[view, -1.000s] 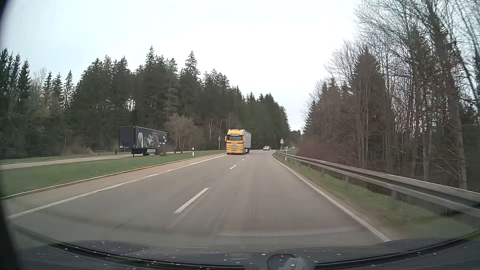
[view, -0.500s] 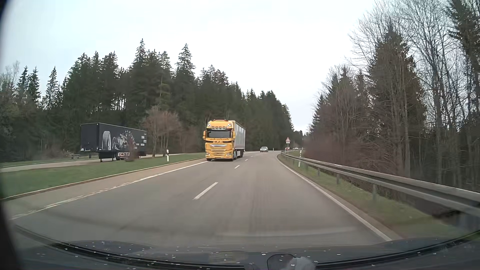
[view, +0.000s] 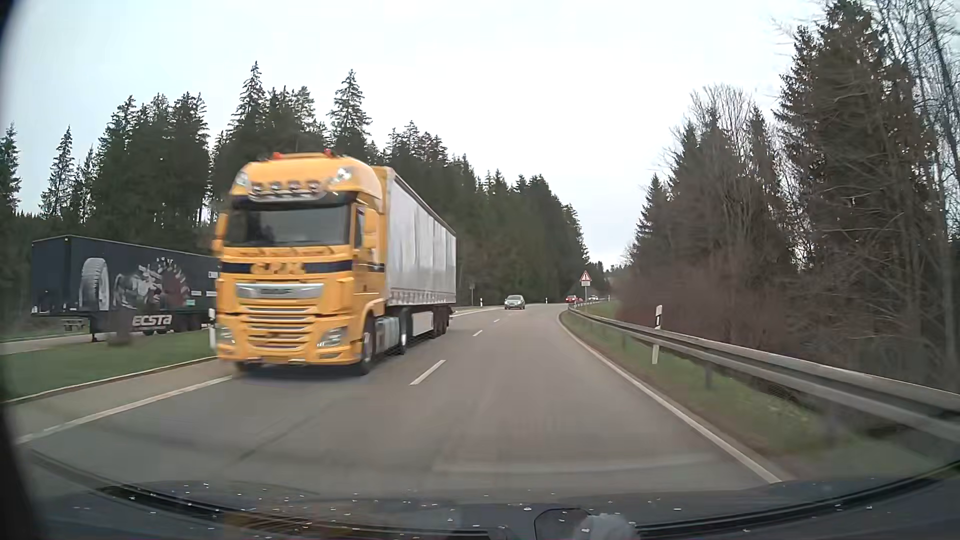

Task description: Follow the waypoints while adhering to traffic rules and regulations

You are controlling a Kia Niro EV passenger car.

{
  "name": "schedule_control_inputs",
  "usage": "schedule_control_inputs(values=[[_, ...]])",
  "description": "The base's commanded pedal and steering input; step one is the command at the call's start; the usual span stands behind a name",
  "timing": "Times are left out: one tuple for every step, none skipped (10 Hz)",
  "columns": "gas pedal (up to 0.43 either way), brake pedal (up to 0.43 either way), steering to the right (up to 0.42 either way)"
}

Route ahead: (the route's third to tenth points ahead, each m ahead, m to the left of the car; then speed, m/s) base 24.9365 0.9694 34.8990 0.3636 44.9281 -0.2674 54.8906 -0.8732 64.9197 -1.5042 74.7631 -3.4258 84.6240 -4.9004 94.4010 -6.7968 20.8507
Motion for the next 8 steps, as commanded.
schedule_control_inputs(values=[[0.228, 0.0, 0.001], [0.228, 0.0, 0.001], [0.24, 0.0, 0.001], [0.248, 0.0, 0.002], [0.268, 0.0, 0.002], [0.268, 0.0, 0.003], [0.268, 0.0, 0.003], [0.28, 0.0, 0.004]])
